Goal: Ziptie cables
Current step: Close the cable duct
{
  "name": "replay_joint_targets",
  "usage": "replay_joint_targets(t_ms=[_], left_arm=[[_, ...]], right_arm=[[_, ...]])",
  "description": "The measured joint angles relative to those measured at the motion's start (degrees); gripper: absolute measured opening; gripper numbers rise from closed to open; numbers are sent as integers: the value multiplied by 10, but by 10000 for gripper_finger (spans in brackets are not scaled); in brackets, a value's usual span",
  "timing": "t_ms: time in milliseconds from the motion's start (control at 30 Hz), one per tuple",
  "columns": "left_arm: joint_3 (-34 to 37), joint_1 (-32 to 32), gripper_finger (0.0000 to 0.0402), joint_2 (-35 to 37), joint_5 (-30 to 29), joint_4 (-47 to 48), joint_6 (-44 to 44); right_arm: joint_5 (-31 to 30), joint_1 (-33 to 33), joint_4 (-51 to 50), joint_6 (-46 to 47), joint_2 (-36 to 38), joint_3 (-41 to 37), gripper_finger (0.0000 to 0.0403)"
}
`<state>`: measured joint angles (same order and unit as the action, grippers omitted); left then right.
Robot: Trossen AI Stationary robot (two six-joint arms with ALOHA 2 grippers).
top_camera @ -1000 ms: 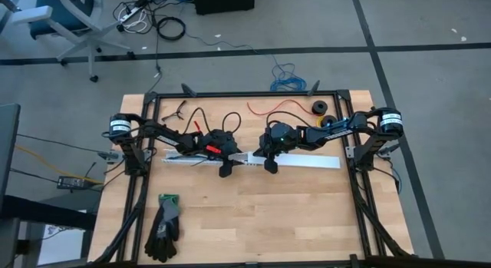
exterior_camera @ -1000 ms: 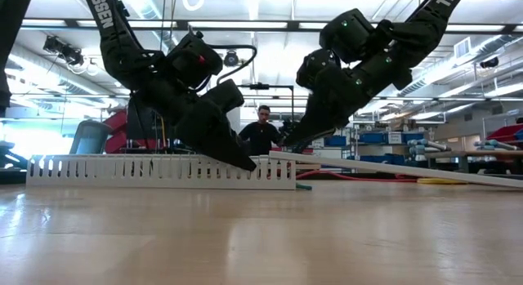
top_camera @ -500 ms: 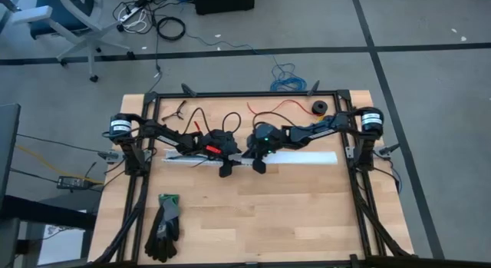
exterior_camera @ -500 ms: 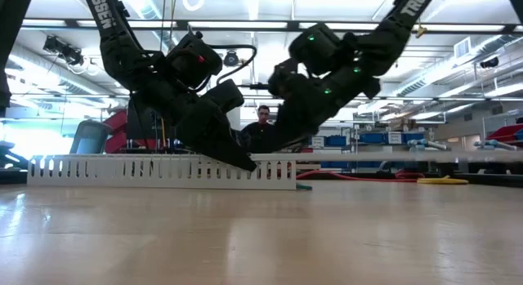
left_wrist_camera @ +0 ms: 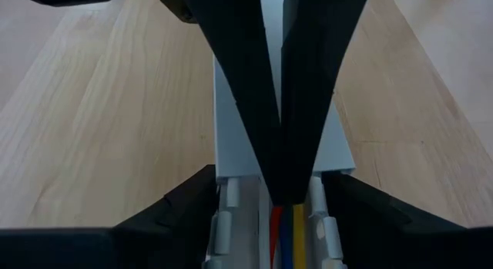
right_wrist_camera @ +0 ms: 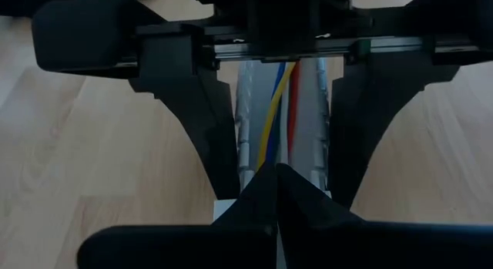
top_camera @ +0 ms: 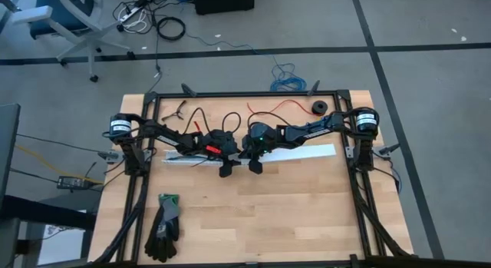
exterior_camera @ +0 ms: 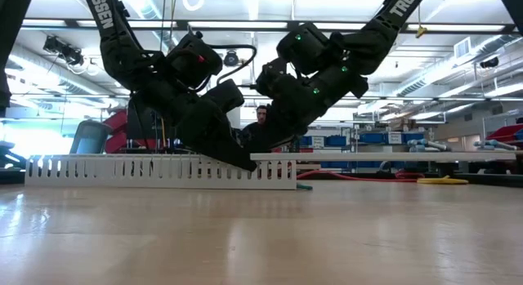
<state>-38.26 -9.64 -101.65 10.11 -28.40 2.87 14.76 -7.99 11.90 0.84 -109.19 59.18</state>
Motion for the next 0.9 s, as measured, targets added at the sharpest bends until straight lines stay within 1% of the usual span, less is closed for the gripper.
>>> replay_joint_targets(t_ms=[300,633,900], left_arm=[[-1,0,228,0,0,4,-5],[0,0,280,-1,-1,25,3],[1,0,285,-1,-1,26,11]], right_arm=[[0,0,0,5,1,0,0],[-2,0,0,7,2,0,0],[0,0,0,7,2,0,0]])
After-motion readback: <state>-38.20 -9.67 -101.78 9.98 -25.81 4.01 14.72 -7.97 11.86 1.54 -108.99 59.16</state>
